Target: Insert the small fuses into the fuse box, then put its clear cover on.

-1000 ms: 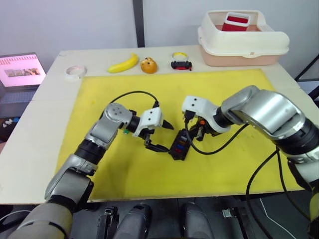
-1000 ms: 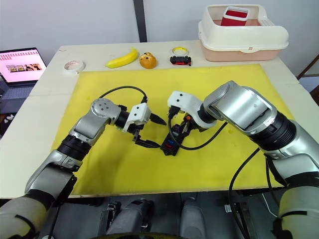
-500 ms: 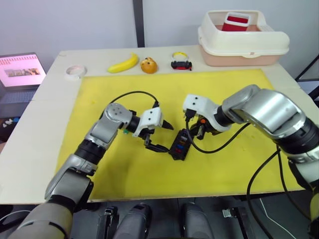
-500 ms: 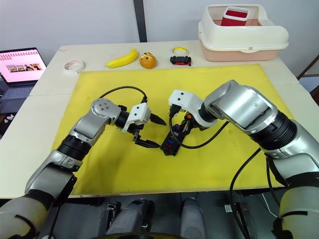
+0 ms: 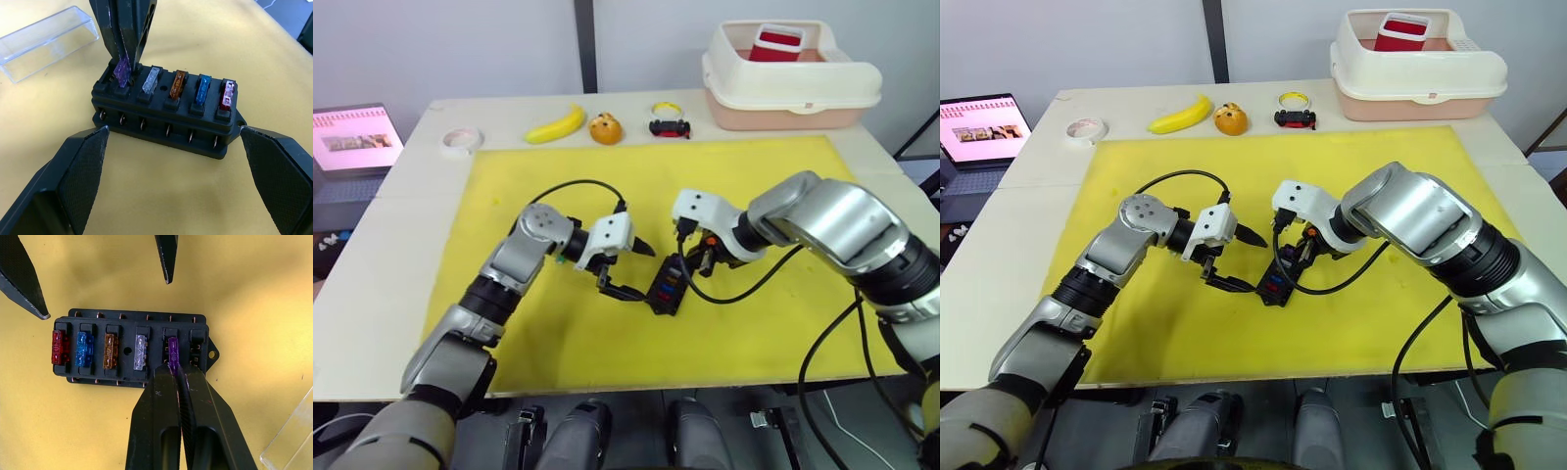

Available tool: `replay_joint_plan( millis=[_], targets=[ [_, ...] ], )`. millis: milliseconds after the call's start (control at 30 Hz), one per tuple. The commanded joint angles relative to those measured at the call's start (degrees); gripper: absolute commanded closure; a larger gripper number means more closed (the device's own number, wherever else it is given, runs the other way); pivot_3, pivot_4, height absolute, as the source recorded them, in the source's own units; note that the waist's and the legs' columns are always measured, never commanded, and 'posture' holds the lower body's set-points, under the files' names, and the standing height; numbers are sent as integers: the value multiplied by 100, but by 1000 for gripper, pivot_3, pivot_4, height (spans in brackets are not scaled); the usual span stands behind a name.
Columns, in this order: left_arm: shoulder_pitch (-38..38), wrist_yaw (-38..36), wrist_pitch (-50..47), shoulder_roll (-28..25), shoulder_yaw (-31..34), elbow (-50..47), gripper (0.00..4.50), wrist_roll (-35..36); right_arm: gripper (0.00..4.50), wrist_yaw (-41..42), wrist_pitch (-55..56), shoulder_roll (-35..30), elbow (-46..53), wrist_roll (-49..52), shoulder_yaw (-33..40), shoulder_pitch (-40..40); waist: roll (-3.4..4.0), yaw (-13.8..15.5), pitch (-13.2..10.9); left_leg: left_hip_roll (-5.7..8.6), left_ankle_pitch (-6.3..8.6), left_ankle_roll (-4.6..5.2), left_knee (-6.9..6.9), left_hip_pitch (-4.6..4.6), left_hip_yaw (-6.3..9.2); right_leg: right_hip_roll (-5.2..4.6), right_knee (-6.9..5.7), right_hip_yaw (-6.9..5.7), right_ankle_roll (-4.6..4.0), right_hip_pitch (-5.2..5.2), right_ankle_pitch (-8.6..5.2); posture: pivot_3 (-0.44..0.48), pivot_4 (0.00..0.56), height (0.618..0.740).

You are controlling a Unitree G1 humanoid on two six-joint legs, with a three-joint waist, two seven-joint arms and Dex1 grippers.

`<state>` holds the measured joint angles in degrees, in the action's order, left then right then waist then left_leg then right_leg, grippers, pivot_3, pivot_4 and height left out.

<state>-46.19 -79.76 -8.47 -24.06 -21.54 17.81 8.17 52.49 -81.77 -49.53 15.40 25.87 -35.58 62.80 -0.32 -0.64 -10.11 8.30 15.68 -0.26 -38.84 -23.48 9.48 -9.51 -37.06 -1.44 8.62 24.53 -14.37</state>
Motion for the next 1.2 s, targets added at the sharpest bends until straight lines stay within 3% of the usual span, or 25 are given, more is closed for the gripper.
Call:
replay_joint_plan(
  millis=[33, 200, 367, 867, 1200],
  targets=[
    [-21, 6, 24, -11, 97, -163, 24, 36, 4500, -15, 24, 7, 50, -48, 51, 40, 0, 0, 0, 0, 0, 0, 0, 0, 0, 0, 0, 0, 0, 0, 0, 0, 150, 740],
    [-19, 8, 38, -15, 97, -157, 24, 28, 4500, 8, 10, 36, 125, 4, 98, 78, 0, -2, 0, 0, 0, 0, 0, 0, 0, 0, 0, 0, 0, 0, 0, 0, 150, 740],
    [-17, 10, 46, -18, 97, -152, 0, 24, 2572, 16, -30, 52, 149, 33, 137, 118, 0, -3, 0, 0, 0, 0, 0, 0, 0, 0, 0, 0, 0, 0, 0, 0, 150, 740],
    [-22, 21, 104, -8, 92, -109, 0, 7, 2572, 70, 221, -116, 323, 78, 718, 143, 0, 0, 0, 0, 0, 0, 0, 0, 0, 0, 0, 0, 0, 0, 0, 0, 150, 740],
    [16, 8, 122, -35, 98, -121, 0, 5, 2572, -307, 1338, -125, 1226, 258, 2284, -1863, -2, 6, 1, 2, 0, 0, -5, 0, 1, -1, -1, -1, 0, -5, 0, 0, 150, 740]
  ],
)
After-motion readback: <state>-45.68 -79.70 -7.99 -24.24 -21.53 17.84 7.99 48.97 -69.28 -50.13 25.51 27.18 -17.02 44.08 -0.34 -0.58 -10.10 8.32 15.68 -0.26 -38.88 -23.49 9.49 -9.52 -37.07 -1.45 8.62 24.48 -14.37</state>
